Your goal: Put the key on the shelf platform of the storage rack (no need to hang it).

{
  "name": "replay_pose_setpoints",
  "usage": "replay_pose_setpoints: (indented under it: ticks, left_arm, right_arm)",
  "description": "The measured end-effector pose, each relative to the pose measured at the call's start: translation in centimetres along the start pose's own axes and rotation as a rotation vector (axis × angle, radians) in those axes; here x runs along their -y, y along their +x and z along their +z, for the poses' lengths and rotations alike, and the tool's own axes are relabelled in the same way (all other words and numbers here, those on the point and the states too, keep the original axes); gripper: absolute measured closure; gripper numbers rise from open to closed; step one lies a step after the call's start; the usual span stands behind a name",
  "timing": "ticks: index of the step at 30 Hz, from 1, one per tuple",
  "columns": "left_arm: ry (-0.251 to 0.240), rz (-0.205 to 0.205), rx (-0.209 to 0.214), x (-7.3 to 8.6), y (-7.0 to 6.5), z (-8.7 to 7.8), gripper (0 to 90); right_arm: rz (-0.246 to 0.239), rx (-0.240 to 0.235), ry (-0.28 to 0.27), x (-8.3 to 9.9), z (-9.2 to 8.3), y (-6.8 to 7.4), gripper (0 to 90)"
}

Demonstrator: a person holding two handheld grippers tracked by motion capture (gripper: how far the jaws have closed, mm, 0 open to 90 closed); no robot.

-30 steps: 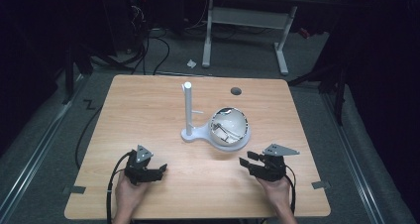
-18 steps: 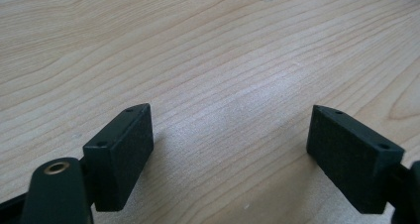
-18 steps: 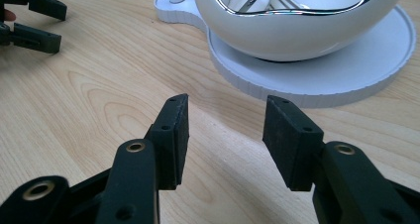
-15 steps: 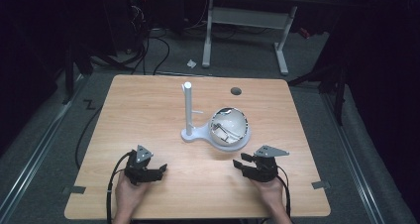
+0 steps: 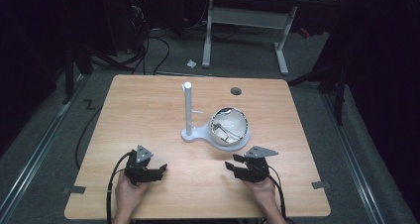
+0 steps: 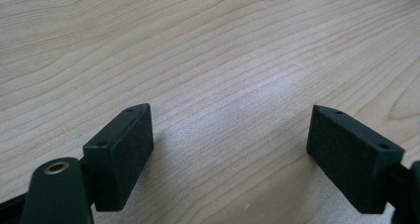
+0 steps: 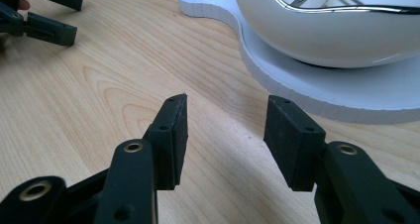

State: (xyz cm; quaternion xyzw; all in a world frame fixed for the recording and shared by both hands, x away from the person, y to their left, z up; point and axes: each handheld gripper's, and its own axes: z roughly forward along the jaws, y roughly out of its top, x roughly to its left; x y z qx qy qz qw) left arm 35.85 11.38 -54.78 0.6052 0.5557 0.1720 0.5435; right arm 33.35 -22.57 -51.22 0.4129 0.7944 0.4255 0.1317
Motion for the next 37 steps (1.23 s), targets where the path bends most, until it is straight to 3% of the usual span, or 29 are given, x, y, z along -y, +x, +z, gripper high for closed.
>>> replay_pose_setpoints:
  ticks: [9,15,26,30,37]
  left_arm:
    - [-0.001,-0.001,0.0,0.0,0.0,0.0,18.6]
    - [-0.001,-0.003,0.0,0.0,0.0,0.0,18.6]
    - [-0.001,-0.002,0.0,0.0,0.0,0.0,18.6]
    - [-0.001,0.0,-0.003,0.0,0.0,0.0,18.7]
    - [-0.004,-0.002,-0.004,0.0,0.0,0.0,18.7]
  right_arm:
    - [-0.019,0.014,0.029,0.1,1.2,0.4,51.2]
    - [-0.006,0.019,0.051,0.3,1.6,0.4,49.3]
    - [-0.062,0.059,0.098,0.6,2.4,1.0,43.2]
    - [-0.137,0.098,0.102,0.7,2.8,1.5,40.4]
    - [-0.129,0.096,0.105,0.6,2.9,1.5,39.1]
